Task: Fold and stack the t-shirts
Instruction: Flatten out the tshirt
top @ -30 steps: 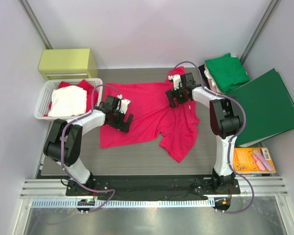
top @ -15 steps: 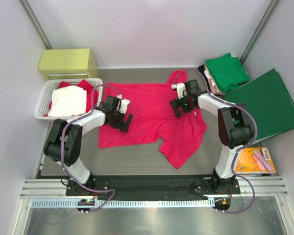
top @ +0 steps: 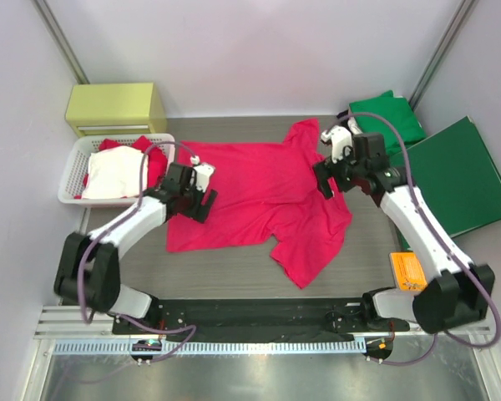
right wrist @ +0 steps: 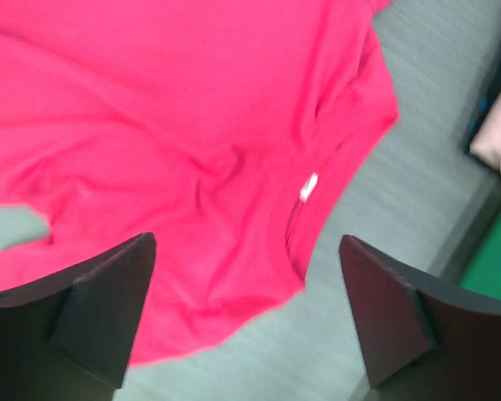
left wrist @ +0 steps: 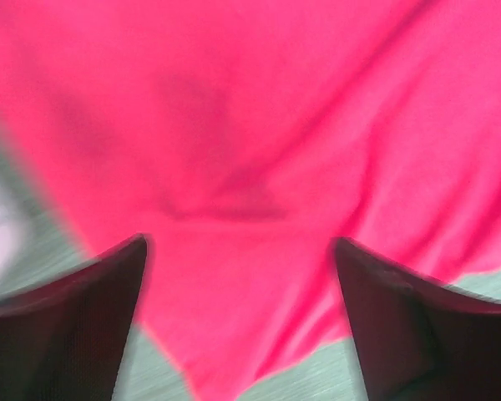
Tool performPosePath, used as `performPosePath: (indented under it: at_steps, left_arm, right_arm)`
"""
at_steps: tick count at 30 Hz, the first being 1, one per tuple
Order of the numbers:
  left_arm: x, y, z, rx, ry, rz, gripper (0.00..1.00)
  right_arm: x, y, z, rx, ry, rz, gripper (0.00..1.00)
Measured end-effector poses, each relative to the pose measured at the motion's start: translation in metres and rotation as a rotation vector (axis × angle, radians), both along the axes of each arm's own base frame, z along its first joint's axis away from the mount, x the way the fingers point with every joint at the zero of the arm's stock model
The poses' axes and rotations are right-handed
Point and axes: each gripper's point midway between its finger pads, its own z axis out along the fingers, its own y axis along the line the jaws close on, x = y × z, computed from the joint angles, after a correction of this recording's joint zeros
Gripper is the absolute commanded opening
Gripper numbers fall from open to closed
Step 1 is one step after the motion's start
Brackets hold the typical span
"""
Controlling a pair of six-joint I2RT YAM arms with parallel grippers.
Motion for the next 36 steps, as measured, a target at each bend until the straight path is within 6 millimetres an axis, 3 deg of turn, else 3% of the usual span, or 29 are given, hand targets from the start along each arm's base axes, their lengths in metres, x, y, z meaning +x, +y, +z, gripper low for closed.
performPosePath:
  at_steps: [1, 2, 3, 7, 9, 11, 14, 18, 26, 36]
  left_arm:
    - [0.001, 0.003, 0.014, 0.001, -0.049, 0.002, 0.01]
    - [0.004, 0.009, 0.036, 0.010, -0.124, 0.005, 0.00]
    - [0.007, 0.013, 0.057, 0.005, -0.193, 0.020, 0.00]
    - [0.023, 0.041, 0.133, 0.016, -0.471, 0.112, 0.00]
    - [0.027, 0.065, 0.155, 0.030, -0.549, 0.194, 0.00]
    - [0.028, 0.087, 0.164, 0.049, -0.581, 0.262, 0.00]
    - [0.028, 0.110, 0.169, 0.074, -0.594, 0.335, 0.00]
    - [0.024, 0.125, 0.171, 0.088, -0.605, 0.384, 0.00]
    - [0.024, 0.132, 0.162, 0.093, -0.581, 0.405, 0.00]
    - [0.027, 0.127, 0.147, 0.077, -0.531, 0.393, 0.00]
  right_arm:
    - [-0.012, -0.003, 0.003, 0.007, 0.002, 0.002, 0.52]
    - [-0.026, -0.007, 0.003, 0.009, 0.006, 0.008, 0.37]
    - [-0.038, -0.010, 0.001, 0.013, 0.017, 0.011, 0.02]
    - [-0.094, -0.014, -0.029, 0.017, 0.165, 0.052, 0.01]
    - [-0.107, -0.009, -0.040, 0.022, 0.245, 0.094, 0.01]
    - [-0.116, -0.003, -0.047, 0.023, 0.325, 0.136, 0.01]
    - [-0.124, 0.007, -0.060, -0.037, 0.396, 0.222, 0.01]
    - [-0.145, 0.023, -0.078, -0.137, 0.472, 0.360, 0.01]
    - [-0.165, 0.036, -0.111, -0.302, 0.594, 0.496, 0.01]
    - [-0.167, 0.026, -0.148, -0.453, 0.695, 0.539, 0.01]
